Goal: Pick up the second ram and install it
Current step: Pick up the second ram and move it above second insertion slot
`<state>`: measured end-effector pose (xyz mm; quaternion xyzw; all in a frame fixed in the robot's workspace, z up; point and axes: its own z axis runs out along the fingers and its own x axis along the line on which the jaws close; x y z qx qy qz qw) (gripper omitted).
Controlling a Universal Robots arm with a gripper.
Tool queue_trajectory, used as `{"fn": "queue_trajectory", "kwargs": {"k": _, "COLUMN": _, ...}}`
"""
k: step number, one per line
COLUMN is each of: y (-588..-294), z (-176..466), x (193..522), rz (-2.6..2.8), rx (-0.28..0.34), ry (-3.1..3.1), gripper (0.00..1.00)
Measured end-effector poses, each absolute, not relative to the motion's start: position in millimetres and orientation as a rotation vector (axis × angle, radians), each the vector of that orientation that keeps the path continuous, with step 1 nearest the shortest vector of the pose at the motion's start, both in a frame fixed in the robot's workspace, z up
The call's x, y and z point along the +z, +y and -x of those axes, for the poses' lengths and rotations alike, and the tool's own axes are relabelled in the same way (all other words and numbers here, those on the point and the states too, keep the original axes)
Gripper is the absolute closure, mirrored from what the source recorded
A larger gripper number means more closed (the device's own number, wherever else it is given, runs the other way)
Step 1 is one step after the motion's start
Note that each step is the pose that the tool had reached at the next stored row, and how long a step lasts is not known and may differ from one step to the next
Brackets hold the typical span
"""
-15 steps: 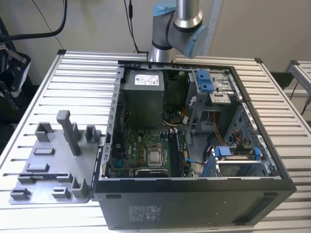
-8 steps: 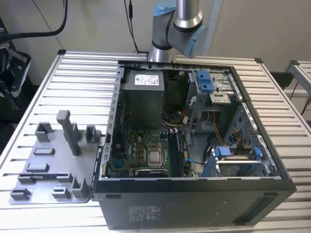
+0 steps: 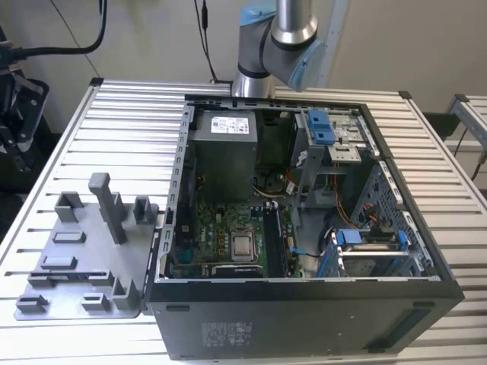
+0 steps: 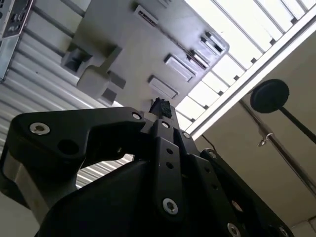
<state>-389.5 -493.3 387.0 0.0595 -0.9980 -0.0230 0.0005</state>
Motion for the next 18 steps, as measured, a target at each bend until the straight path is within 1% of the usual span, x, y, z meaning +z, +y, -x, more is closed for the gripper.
{"fn": "queue_trajectory", "kwargs": {"k": 9, "y": -493.3, "z": 389.5, "x": 387.0, "rz": -0.345, "rx": -0.070, "ry": -3.118, "gripper": 0.89}}
{"fn": "queue_trajectory", "kwargs": {"k": 18, "y": -493.3, "z": 389.5, "x": 387.0, "rz": -0.357, "rx": -0.069, "ry": -3.117, "gripper": 0.89}}
